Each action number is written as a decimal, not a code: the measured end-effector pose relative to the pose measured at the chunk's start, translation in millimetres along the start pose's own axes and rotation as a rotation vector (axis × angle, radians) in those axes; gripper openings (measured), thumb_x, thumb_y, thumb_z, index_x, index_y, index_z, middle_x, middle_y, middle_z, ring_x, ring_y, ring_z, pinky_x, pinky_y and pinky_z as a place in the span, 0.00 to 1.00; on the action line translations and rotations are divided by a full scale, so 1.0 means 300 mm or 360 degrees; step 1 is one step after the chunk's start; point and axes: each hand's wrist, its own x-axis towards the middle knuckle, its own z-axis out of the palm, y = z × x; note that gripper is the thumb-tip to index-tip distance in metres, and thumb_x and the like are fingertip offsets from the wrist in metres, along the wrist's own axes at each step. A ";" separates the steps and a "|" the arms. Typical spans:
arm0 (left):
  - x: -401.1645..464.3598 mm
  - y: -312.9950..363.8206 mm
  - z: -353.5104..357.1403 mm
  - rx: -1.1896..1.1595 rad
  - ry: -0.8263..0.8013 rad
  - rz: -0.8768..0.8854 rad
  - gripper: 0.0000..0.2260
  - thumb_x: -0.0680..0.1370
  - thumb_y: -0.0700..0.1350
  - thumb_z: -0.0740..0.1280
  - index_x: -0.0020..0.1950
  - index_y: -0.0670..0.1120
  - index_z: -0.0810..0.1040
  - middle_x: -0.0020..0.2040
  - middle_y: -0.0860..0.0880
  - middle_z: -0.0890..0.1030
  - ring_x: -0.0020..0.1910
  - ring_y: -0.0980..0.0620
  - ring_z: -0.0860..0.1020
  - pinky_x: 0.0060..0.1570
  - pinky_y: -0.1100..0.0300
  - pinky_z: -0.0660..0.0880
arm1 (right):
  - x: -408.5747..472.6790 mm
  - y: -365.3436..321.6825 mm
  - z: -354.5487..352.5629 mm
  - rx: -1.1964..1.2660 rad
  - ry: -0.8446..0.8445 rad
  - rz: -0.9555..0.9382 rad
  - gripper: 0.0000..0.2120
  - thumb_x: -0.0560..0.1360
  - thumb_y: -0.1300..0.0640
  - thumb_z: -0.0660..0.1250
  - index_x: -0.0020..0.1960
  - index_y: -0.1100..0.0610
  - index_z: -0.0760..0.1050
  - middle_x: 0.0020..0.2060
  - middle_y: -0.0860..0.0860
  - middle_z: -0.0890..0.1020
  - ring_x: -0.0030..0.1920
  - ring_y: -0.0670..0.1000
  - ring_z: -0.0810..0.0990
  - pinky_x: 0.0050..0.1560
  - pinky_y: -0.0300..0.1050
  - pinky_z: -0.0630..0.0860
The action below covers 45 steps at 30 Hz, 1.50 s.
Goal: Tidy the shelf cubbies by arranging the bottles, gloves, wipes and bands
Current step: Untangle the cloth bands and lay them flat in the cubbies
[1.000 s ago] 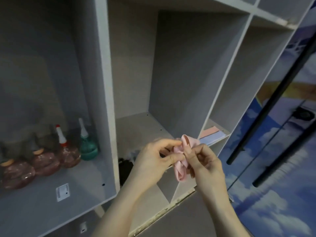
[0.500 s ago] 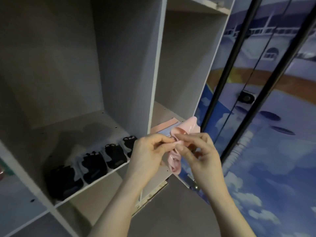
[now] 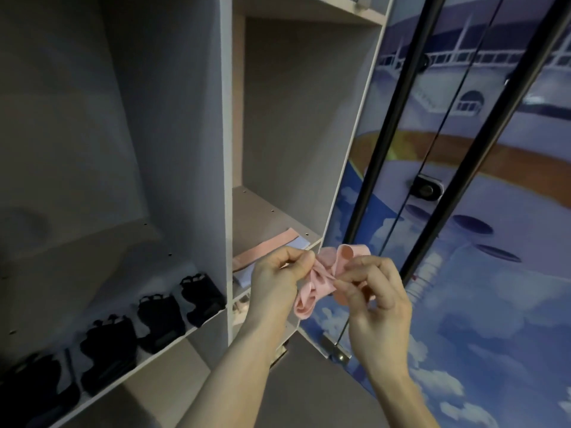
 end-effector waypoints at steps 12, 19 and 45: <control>0.369 0.023 0.114 0.0588 0.0186 0.0348 0.07 0.74 0.45 0.70 0.36 0.49 0.78 0.33 0.52 0.81 0.35 0.52 0.80 0.36 0.51 0.78 | 0.310 0.200 0.139 0.0068 -0.0064 0.0396 0.13 0.72 0.64 0.71 0.42 0.45 0.75 0.44 0.46 0.77 0.45 0.42 0.76 0.46 0.34 0.70; 0.475 0.002 0.090 0.0581 0.0148 0.0527 0.11 0.74 0.37 0.70 0.33 0.48 0.76 0.37 0.52 0.80 0.34 0.61 0.78 0.33 0.70 0.71 | 0.401 0.309 0.250 -0.0335 -0.0160 0.0041 0.10 0.70 0.39 0.65 0.46 0.41 0.81 0.49 0.43 0.78 0.55 0.48 0.70 0.53 0.51 0.70; 0.841 -0.019 0.255 0.0260 0.0313 0.0358 0.12 0.73 0.35 0.71 0.56 0.40 0.80 0.48 0.44 0.83 0.45 0.53 0.81 0.45 0.62 0.78 | 0.805 0.691 0.394 0.0507 -0.0512 0.0035 0.14 0.73 0.66 0.67 0.42 0.46 0.76 0.48 0.42 0.74 0.55 0.45 0.71 0.54 0.25 0.64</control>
